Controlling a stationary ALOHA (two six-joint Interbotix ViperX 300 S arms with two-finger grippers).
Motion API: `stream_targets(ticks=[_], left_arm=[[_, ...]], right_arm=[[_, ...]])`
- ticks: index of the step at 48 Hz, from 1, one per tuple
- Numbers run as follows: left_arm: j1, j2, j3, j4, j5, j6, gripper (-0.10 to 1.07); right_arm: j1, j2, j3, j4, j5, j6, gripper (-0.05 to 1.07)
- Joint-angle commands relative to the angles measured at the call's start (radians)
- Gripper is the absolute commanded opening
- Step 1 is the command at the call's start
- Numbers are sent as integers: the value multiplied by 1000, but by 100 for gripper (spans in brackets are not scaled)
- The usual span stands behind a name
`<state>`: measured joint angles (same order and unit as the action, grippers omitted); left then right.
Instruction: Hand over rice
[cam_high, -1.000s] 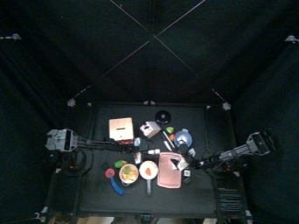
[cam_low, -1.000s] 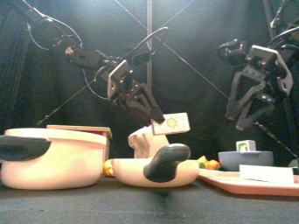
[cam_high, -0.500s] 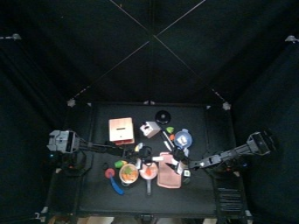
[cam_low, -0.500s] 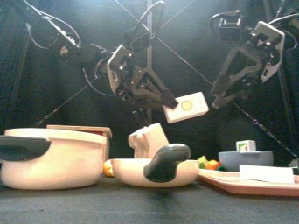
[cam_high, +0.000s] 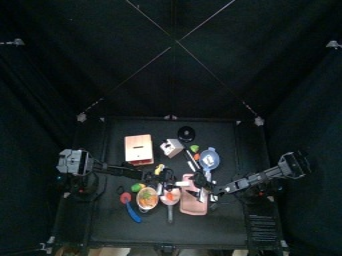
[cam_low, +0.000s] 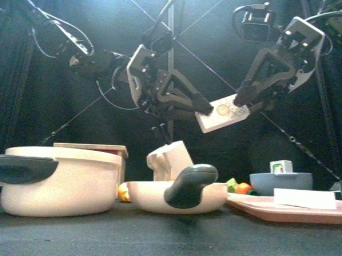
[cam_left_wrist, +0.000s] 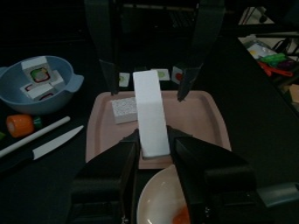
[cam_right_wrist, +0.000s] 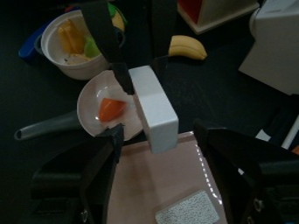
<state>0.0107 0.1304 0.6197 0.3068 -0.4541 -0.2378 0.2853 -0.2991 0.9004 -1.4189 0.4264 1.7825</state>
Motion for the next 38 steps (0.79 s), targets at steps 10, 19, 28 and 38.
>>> stream_targets(ticks=[10,19,28,38], left_arm=[[3,-5,-23,0,-17,2,70],[5,9,-26,-2,-17,0,71],[6,3,-23,-25,-18,0,82],[6,-8,-21,-46,-29,0,98]], right_arm=[[-5,-9,-23,0,-2,0,64],[-3,-9,-20,11,-9,0,55],[-3,-9,-12,34,-12,-2,54],[-3,-11,-2,57,-12,0,54]])
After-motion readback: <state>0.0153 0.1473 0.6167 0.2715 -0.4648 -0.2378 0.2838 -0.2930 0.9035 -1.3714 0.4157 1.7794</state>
